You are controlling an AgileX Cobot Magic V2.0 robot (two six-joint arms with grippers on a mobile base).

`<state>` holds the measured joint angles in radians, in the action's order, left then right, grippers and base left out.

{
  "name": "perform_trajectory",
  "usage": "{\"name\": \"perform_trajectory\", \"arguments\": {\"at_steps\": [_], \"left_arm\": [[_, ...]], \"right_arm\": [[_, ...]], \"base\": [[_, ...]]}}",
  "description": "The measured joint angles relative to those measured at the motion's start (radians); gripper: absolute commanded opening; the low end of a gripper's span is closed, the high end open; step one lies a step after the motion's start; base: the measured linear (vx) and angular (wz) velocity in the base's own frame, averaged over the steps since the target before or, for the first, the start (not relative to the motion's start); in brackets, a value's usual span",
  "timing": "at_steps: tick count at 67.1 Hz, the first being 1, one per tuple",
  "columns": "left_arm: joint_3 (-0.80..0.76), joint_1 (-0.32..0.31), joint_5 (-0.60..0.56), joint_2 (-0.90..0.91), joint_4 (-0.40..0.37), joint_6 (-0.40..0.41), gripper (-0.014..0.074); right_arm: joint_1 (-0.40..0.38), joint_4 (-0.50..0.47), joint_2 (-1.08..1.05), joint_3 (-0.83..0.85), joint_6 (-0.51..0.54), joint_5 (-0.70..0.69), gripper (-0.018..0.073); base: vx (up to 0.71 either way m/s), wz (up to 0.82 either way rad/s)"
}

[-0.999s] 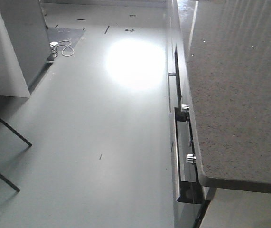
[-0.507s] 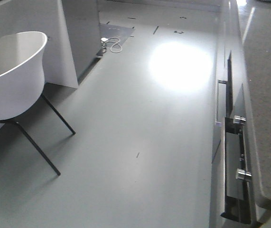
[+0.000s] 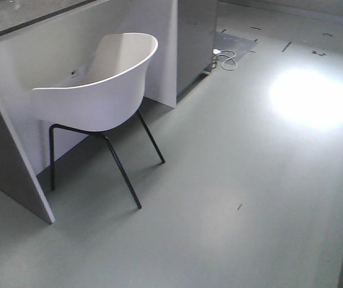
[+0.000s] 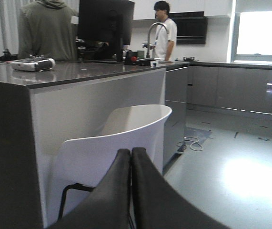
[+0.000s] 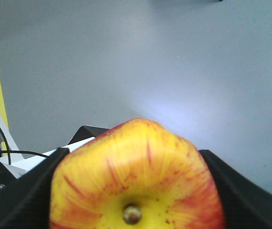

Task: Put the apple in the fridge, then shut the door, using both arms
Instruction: 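Drive the base away from the counter holding the apple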

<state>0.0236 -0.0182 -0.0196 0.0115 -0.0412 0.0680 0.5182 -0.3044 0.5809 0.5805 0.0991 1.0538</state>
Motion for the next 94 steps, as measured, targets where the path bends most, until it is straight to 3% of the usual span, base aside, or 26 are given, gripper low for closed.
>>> {"name": "perform_trajectory", "arguments": {"at_steps": [94], "left_arm": [[0.0, 0.0, 0.0, 0.0, 0.0, 0.0, -0.0006]], "right_arm": [[0.0, 0.0, 0.0, 0.0, 0.0, 0.0, 0.0185]], "base": [[0.06, 0.46]]}}
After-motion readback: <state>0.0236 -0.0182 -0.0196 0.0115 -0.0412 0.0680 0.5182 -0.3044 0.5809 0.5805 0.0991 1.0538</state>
